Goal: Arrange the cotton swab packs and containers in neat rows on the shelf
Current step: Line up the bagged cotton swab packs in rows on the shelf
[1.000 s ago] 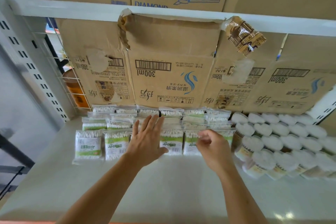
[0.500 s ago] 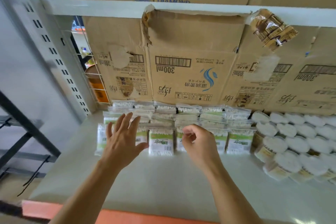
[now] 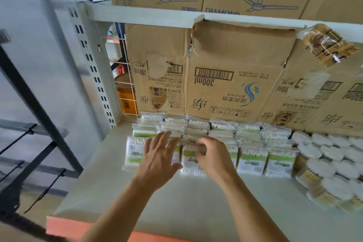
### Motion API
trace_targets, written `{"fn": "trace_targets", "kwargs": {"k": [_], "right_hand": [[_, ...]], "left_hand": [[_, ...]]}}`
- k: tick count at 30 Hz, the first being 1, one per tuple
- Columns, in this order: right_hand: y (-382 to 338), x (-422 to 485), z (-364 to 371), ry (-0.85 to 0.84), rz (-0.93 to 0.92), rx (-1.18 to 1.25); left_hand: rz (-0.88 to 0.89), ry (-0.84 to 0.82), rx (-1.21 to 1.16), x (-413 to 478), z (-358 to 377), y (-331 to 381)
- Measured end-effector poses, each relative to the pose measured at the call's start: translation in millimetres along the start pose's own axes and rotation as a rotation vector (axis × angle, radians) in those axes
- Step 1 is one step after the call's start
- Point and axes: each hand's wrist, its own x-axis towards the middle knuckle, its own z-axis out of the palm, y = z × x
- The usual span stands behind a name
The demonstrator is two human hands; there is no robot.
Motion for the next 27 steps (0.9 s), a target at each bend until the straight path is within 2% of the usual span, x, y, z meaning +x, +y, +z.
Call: {"fn": "trace_targets", "kwargs": {"k": [4,11,15,21,27], "right_hand": [[2,-3,-4,0.006,0.046,0.102],[-3,13,-19,0.096,-0.017,-0.009],[-10,26,-16,-0.014,0.035,-0.059],[-5,30,-3,-0.061,0.099,-0.098],[-8,26,-5,-0.081,0.039,-0.173]], "left_hand": [[0.027,-0.056,0.042,9,3,20],[0.118,0.032,-0.012,-5,14,13],[0.095,0.082,-0.112,-15,17,6],[0.069,0.176,-0.216,-21,15,2],[0.006,0.162,-0.234,-20,15,4]]}}
